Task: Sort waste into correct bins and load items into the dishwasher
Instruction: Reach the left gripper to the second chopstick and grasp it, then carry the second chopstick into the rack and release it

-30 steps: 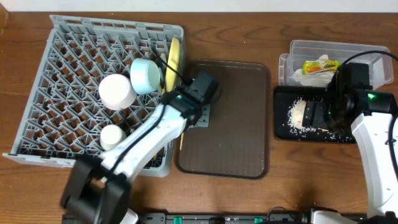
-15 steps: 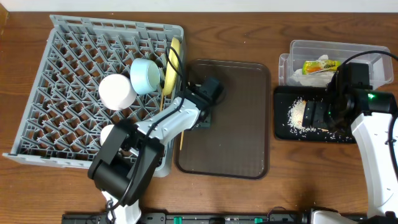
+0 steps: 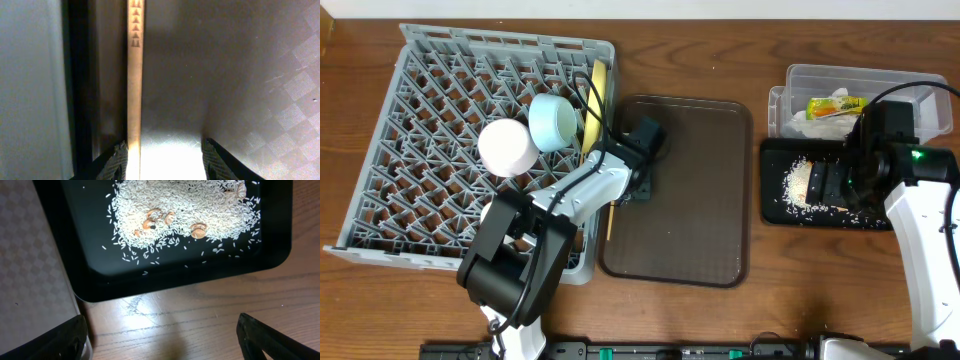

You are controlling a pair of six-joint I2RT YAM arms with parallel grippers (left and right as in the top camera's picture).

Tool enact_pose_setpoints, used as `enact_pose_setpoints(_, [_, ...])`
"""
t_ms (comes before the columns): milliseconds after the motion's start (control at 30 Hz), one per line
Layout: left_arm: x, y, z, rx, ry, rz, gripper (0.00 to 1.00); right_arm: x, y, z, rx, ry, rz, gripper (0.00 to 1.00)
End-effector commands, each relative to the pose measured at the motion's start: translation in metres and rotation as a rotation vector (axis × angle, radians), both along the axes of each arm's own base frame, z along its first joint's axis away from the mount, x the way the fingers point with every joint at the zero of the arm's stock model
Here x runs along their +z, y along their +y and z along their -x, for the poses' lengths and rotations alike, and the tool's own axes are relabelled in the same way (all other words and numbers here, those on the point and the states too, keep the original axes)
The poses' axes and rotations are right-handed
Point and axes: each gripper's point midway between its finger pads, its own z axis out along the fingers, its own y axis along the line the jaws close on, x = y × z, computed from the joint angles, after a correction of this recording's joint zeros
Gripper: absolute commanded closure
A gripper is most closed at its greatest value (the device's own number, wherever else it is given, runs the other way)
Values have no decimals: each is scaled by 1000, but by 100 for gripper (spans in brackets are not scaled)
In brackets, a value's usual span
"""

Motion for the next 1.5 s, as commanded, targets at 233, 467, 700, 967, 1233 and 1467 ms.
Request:
enact_pose_setpoints(233, [-39,0,25,23,166,41,61,8,-5,-3,-23,-27,7,7])
enact_pose_setpoints(467, [-38,0,25,23,164,42,77,8,-5,-3,-23,-26,7,7])
enact_pose_setpoints(700, [-38,-9,30,-5,165,39,88,8,-5,-3,-22,-26,7,7])
enact_pose_setpoints(967, [-38,-18,36,-35,167,37,94,8,-5,-3,-22,-23,6,7])
enact_pose_setpoints(1233, [-6,-20,32,-38,118,67,94,8,-4,-2,-22,-22,6,6])
enact_pose_setpoints(1467, [61,-15,40,-53,30,119,94,8,-5,-2,-22,-22,6,6])
